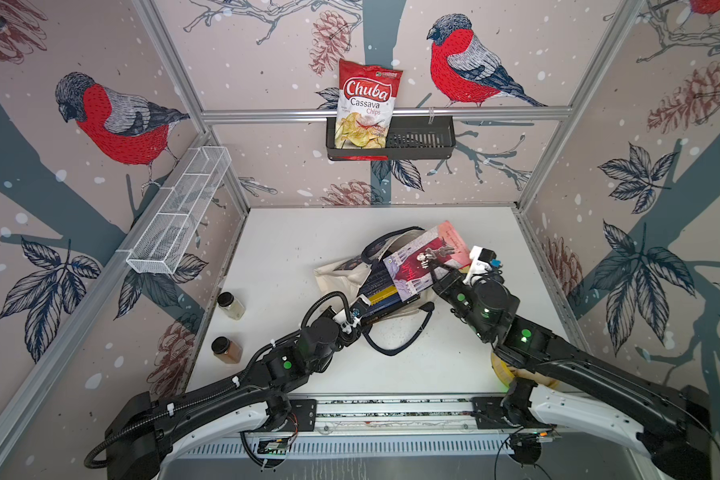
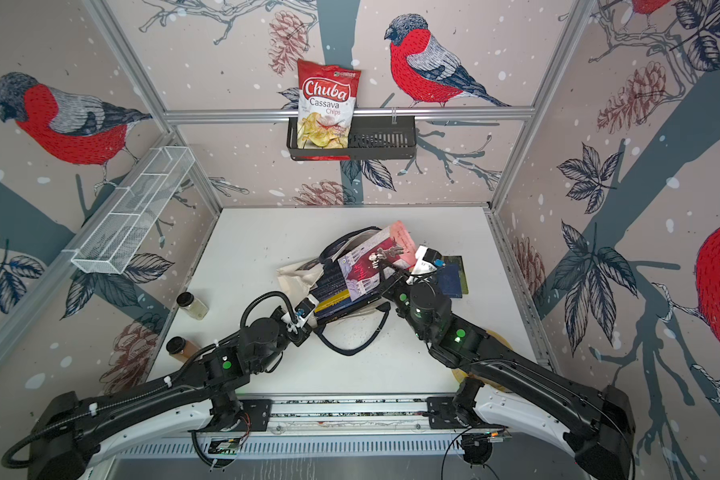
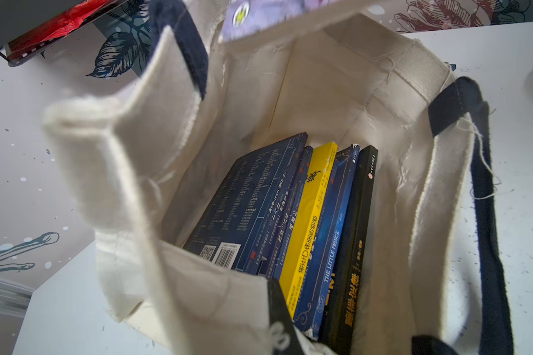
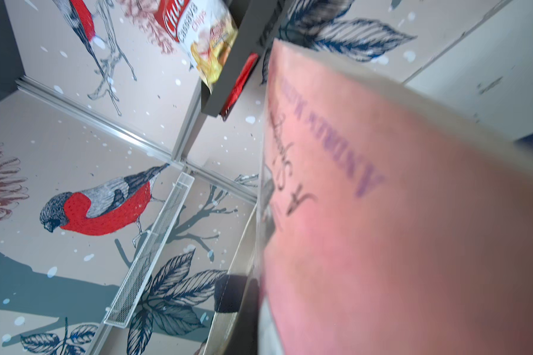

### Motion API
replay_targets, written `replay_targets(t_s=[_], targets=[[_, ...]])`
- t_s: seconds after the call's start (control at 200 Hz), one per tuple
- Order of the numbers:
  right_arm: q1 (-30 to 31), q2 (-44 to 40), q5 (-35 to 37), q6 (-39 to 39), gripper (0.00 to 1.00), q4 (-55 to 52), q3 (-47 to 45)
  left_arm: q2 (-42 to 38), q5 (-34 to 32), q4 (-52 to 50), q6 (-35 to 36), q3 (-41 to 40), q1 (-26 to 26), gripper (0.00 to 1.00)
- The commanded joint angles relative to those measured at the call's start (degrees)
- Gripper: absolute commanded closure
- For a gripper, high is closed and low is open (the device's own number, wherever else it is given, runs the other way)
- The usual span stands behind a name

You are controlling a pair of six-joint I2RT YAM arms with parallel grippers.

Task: Take out the books from the canvas bag
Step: Place the book on the book.

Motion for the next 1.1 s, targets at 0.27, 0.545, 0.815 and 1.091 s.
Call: replay_targets(t_s=[0.27, 0.545, 0.815, 1.091], targets=[[-31.91, -10.93, -11.73, 0.71, 1.00, -2.90, -3.70, -0.34, 1.31, 6.09, 1.73, 0.38, -0.10, 1.00], [-57.04, -5.19, -35.48, 11.12, 1.00, 6.84, -12.06, -0.29, 1.49, 5.99, 1.99, 0.38, -0.11, 1.00], [-55.60, 6.43, -35.28, 12.85, 1.00, 20.86, -18.85, 0.27, 1.57, 5.98, 2.13, 0.45, -0.14, 1.00], [-53.11, 20.68, -31.58, 14.50, 1.00, 29.56, -19.68, 0.41, 1.42, 5.97, 2.24, 0.34, -0.19, 1.00]])
